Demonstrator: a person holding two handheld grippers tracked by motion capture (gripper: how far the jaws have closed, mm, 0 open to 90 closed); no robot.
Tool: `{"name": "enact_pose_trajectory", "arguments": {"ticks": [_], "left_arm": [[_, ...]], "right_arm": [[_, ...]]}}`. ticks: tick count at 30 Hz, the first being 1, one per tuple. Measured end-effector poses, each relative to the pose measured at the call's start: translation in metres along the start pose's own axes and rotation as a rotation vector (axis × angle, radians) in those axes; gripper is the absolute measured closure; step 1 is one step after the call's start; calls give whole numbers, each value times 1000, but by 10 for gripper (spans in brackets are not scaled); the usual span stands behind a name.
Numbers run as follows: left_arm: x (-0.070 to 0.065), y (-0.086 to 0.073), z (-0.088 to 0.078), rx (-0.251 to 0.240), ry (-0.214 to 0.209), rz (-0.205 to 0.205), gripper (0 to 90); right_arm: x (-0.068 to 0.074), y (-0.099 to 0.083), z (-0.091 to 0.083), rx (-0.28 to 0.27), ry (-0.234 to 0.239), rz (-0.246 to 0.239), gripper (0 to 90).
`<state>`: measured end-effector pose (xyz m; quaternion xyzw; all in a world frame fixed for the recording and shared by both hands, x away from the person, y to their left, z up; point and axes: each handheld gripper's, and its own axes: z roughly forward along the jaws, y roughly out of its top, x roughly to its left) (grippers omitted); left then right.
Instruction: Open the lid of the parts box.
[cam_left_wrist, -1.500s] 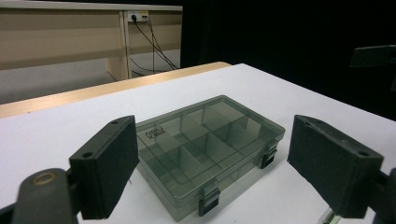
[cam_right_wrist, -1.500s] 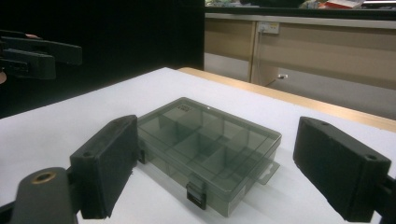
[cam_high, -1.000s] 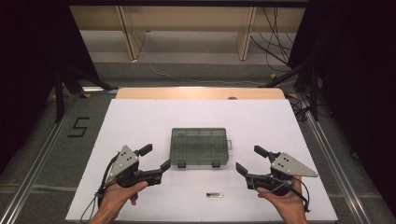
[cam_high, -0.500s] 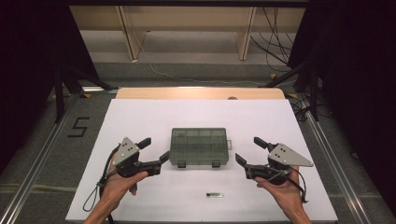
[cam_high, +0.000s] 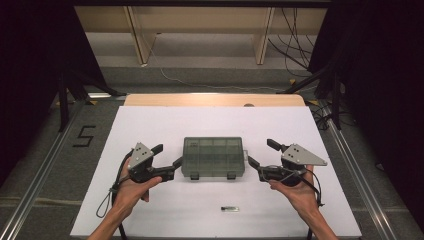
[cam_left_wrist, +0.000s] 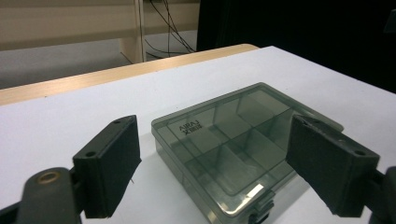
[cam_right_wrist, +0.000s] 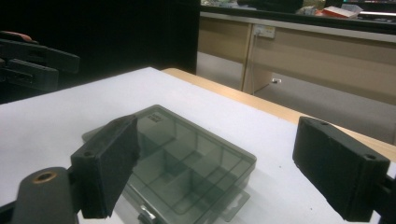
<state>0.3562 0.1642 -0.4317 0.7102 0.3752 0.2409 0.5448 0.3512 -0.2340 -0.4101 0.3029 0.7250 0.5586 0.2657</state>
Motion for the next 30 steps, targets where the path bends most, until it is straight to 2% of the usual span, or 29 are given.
{"name": "enact_pose_trajectory", "arguments": {"ticks": [2,3,4,7,8,10,12,13,17,20,21,24,25,27,28,29,30], "left_arm": [[3,0,3,4,6,7,179],[4,-1,5,5,6,5,179],[6,-1,7,8,14,11,178],[10,-1,11,20,22,21,175],[14,-2,14,25,26,8,177],[16,-2,16,29,28,6,182],[18,-3,22,34,29,-31,209],[20,-3,24,36,30,-16,208],[23,-3,28,36,40,-2,234],[27,-3,31,29,42,-4,286],[29,-4,34,31,42,-28,301],[34,-4,37,32,43,-6,366],[35,-6,39,49,43,-14,385],[35,-8,41,65,44,-33,429],[36,-9,42,74,32,-32,452],[36,-10,43,82,31,-41,473],[36,-10,43,82,31,-41,507]], "right_arm": [[-2,-1,4,-4,-8,4,158],[-3,-1,4,18,-7,15,159],[-4,-1,6,15,-17,8,159],[-9,-2,11,19,-6,9,167],[-11,-2,12,25,-5,-1,172],[-11,-2,13,30,-11,8,178],[-15,-2,17,27,-2,3,194],[-16,-1,17,45,-5,2,201],[-20,-2,25,53,3,-7,241],[-23,-2,28,60,14,-12,266],[-27,-4,32,70,23,-4,296],[-30,-6,37,86,38,20,341],[-33,-9,40,106,45,10,375],[-34,-10,42,143,58,21,415],[-35,-12,45,137,55,11,432],[-36,-13,45,162,46,11,453],[-36,-13,45,162,46,11,453]]}}
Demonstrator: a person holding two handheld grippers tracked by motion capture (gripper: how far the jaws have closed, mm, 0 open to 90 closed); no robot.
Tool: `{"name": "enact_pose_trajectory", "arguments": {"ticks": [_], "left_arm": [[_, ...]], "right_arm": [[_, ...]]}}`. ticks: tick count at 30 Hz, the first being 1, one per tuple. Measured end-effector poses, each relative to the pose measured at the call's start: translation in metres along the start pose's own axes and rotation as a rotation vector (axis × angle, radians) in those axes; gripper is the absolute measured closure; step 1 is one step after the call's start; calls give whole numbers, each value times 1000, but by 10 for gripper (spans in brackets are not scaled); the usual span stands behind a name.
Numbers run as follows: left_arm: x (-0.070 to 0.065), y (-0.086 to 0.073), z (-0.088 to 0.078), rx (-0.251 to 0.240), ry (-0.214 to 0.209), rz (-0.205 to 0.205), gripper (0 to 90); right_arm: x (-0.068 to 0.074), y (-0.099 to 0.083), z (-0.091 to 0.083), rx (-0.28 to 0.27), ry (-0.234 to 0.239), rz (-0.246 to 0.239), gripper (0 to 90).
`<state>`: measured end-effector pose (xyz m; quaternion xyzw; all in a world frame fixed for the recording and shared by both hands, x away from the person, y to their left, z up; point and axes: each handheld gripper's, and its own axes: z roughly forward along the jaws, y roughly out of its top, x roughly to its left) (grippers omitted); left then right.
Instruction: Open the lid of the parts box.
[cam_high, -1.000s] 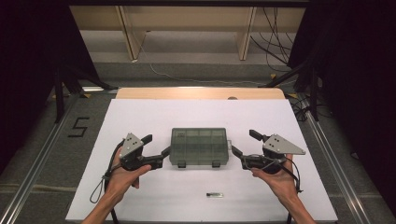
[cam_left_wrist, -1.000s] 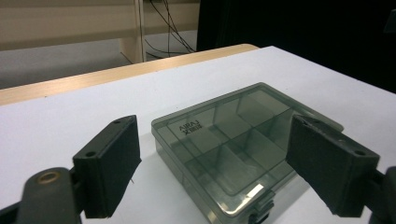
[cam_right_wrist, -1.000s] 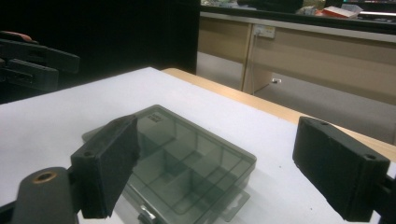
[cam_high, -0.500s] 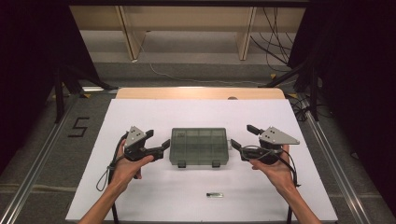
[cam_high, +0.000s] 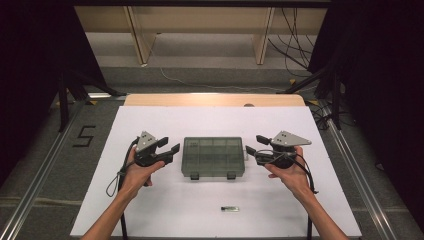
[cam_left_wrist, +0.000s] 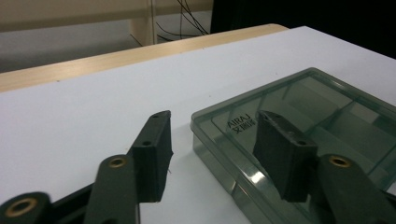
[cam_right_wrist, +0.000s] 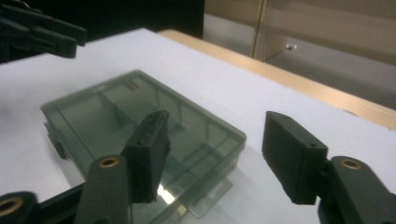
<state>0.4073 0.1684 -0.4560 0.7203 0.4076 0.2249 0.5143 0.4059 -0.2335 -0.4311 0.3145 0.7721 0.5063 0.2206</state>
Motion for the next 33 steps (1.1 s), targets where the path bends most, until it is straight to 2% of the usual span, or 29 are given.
{"name": "enact_pose_trajectory", "arguments": {"ticks": [1,2,3,4,5,6,8,9,11,12,13,16,18,19,20,21,23,24,25,26,27,28,29,30,31,32,33], "left_arm": [[1,-2,2,32,-12,20,533],[1,-2,2,32,-12,20,563],[1,-4,3,69,-27,13,625],[1,-4,3,69,-27,13,664],[2,-6,5,90,-52,24,701],[2,-7,5,103,-59,46,733],[2,-7,6,113,-60,60,770],[2,-8,6,126,-62,87,770],[2,-10,7,144,-76,119,840],[2,-10,7,144,-76,119,859],[2,-10,7,156,-82,114,878],[3,-12,8,171,-83,113,895],[2,-16,9,187,-90,101,896],[1,-18,10,206,-86,102,896],[2,-19,11,221,-88,120,896],[3,-20,11,255,-101,155,896],[4,-20,11,269,-119,177,896],[2,-21,12,253,-121,151,896],[1,-21,11,260,-131,139,896],[2,-21,12,256,-128,162,896],[2,-22,11,275,-132,171,896],[1,-24,13,255,-126,149,896],[3,-23,12,292,-134,173,896],[3,-23,12,292,-134,173,897],[-2,-26,15,249,-125,107,897],[0,-26,14,267,-135,125,896],[0,-27,14,265,-140,123,896]], "right_arm": [[-3,-1,2,13,5,-5,501],[-3,-1,2,13,5,-5,501],[-7,-2,4,31,5,-27,560],[-7,-3,5,37,5,-24,579],[-8,-4,5,50,14,-30,600],[-9,-5,5,60,19,-33,629],[-9,-6,6,66,30,-35,652],[-9,-7,6,91,44,-34,672],[-9,-9,6,119,63,-64,733],[-9,-9,6,119,63,-64,733],[-10,-12,7,133,80,-66,782],[-12,-14,7,144,93,-83,858],[-12,-15,7,152,92,-97,872],[-13,-18,8,166,99,-117,893],[-13,-18,8,166,99,-117,893],[-13,-20,9,179,107,-127,900],[-12,-22,10,194,120,-133,900],[-12,-23,11,198,130,-136,900],[-11,-24,12,203,139,-146,900],[-10,-25,13,209,151,-141,900],[-10,-26,14,214,160,-143,900],[-9,-26,14,228,163,-143,900],[-9,-28,15,232,164,-150,900],[-9,-29,16,239,167,-149,900],[-9,-29,16,239,167,-149,900],[-8,-30,17,245,173,-150,900],[-8,-33,18,258,184,-156,900]]}}
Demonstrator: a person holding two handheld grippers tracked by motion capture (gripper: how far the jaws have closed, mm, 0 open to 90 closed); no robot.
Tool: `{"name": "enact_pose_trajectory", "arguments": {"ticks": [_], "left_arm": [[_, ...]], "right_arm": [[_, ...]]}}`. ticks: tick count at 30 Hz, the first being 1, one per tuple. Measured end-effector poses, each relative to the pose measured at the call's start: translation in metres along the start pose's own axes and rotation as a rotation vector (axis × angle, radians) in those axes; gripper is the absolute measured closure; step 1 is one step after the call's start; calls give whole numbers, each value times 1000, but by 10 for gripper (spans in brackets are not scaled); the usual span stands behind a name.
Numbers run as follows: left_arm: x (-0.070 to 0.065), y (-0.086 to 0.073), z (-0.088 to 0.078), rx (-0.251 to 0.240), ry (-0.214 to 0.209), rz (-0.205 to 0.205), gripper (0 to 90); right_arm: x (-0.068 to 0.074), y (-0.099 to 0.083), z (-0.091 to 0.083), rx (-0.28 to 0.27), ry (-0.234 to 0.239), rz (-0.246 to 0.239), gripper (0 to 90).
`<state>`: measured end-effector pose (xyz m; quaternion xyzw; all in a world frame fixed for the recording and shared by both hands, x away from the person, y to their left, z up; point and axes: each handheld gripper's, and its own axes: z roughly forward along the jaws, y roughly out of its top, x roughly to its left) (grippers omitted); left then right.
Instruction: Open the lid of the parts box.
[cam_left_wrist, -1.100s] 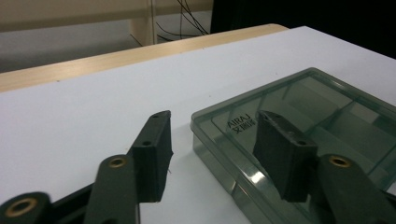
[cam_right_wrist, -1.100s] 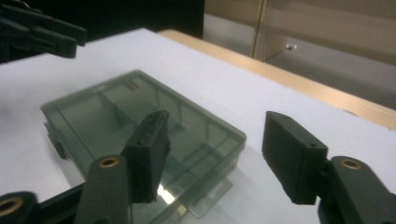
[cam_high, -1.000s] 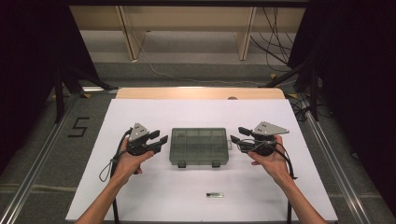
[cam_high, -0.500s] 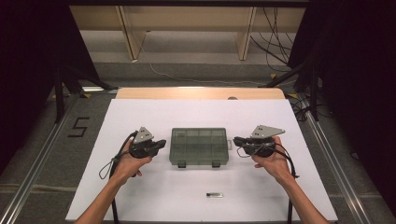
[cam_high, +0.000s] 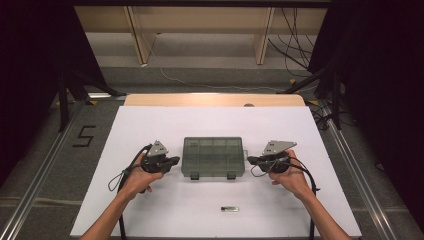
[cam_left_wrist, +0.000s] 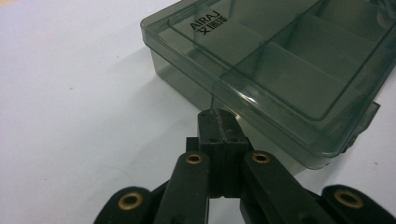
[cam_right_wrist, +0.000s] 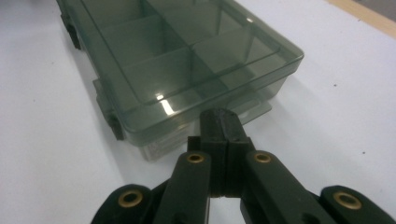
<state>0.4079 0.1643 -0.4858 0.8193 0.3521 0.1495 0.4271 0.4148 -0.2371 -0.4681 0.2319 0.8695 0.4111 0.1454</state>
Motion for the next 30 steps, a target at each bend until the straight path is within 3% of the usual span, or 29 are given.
{"name": "enact_pose_trajectory", "arguments": {"ticks": [1,2,6,7,9,10,11,12,19,22,23,24,30], "left_arm": [[0,0,0,0,0,0,896],[3,0,-2,44,-9,38,896],[2,0,-1,46,-12,62,896],[0,-1,1,38,-26,38,896],[-1,-1,2,25,-28,37,896],[-3,-1,2,10,-28,16,896],[-3,-1,2,10,-28,16,896],[-1,-1,1,36,-35,49,896],[-4,0,1,30,-46,38,897],[-3,0,1,33,-51,59,897],[-5,-1,1,31,-45,47,896],[-4,-1,1,42,-43,66,897],[-4,-1,0,40,-47,61,896]], "right_arm": [[0,0,0,0,4,-2,900],[0,-1,1,4,11,-8,900],[2,-1,4,11,23,-14,900],[4,-1,5,23,27,-20,900],[4,-2,6,29,32,-22,900],[5,-2,7,37,39,-33,900],[5,-2,8,42,43,-42,900],[5,-3,8,53,42,-45,900],[6,-3,9,56,64,-50,900],[7,-4,10,60,74,-53,900],[7,-4,10,57,74,-52,900],[7,-3,9,60,69,-56,900],[6,-4,9,59,79,-43,900]]}}
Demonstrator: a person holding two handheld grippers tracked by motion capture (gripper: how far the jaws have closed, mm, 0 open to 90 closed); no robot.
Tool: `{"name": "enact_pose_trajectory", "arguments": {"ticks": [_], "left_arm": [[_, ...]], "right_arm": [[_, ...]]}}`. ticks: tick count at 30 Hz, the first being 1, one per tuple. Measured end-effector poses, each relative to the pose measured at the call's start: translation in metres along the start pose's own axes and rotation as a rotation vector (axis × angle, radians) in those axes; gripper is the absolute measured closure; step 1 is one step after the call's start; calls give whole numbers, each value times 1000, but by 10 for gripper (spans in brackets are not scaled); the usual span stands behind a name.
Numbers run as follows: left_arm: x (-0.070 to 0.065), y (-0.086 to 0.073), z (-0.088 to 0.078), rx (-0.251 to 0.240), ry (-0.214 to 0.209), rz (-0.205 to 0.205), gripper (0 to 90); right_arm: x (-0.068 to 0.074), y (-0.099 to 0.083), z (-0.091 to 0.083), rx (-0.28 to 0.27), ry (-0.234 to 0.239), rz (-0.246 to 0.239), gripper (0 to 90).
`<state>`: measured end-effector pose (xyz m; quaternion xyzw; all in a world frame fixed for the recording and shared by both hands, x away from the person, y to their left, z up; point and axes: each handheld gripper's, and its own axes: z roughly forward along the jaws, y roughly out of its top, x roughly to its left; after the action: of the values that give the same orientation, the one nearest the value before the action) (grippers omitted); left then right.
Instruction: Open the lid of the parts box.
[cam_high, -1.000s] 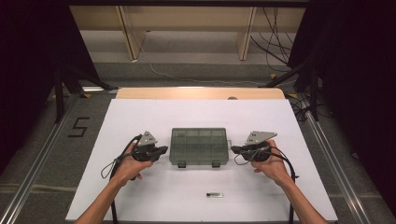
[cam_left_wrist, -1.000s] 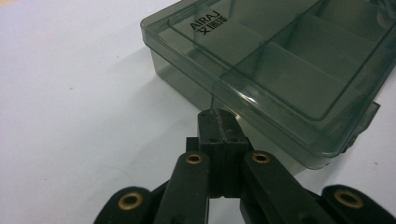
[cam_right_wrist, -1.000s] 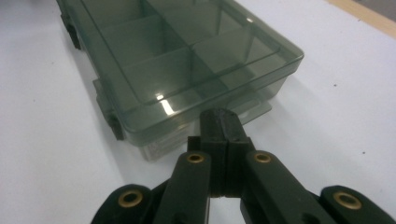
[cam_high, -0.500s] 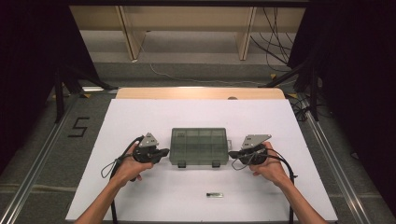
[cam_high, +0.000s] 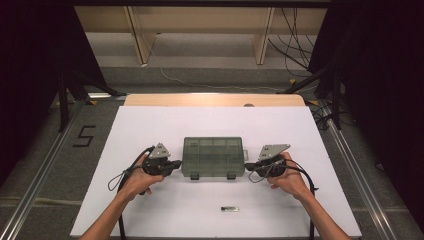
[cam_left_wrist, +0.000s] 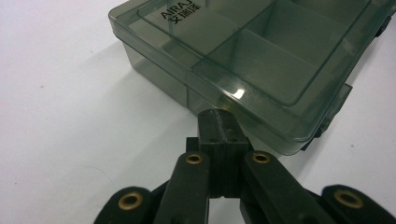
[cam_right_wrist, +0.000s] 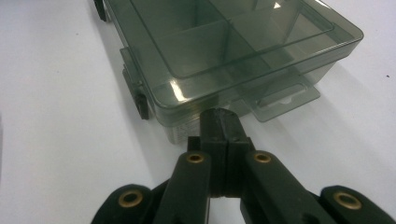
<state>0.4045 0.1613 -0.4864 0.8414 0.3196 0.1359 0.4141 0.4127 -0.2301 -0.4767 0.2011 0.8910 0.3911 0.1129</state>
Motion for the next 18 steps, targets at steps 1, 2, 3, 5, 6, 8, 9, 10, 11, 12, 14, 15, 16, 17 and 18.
{"name": "enact_pose_trajectory", "arguments": {"ticks": [1,2,3,5,6,8,9,10,11,12,14,15,16,17,18], "left_arm": [[0,0,0,0,0,0,896],[-2,0,0,-5,13,-13,896],[-2,1,0,-13,9,-10,896],[-2,1,-1,-8,18,-10,896],[-2,1,-1,-10,14,-4,896],[-2,2,-2,-18,6,-10,896],[-2,2,-2,-18,6,-10,896],[-2,2,-1,-10,4,1,896],[-2,2,-1,-10,4,1,896],[-3,3,-1,-14,9,14,896],[-3,4,-2,-22,12,7,896],[-3,5,-3,-31,11,6,896],[-3,6,-4,-37,11,5,896],[-3,6,-4,-37,11,5,896],[-1,7,-7,-43,15,3,896]], "right_arm": [[0,0,0,-6,0,2,900],[0,0,0,-10,1,3,900],[-1,0,-1,-14,4,4,900],[-1,0,-1,-17,0,2,900],[-1,0,-1,-19,1,4,900],[0,1,0,-35,3,4,900],[0,1,0,-35,3,4,900],[-1,1,0,-39,1,4,900],[-1,1,0,-39,1,4,900],[-1,1,-1,-43,3,8,900],[-1,3,-3,-62,3,13,900],[-1,3,-3,-65,-2,18,900],[-1,3,-3,-76,-7,13,900],[-2,4,-3,-82,-3,15,900],[-2,4,-4,-85,-6,20,900]]}}
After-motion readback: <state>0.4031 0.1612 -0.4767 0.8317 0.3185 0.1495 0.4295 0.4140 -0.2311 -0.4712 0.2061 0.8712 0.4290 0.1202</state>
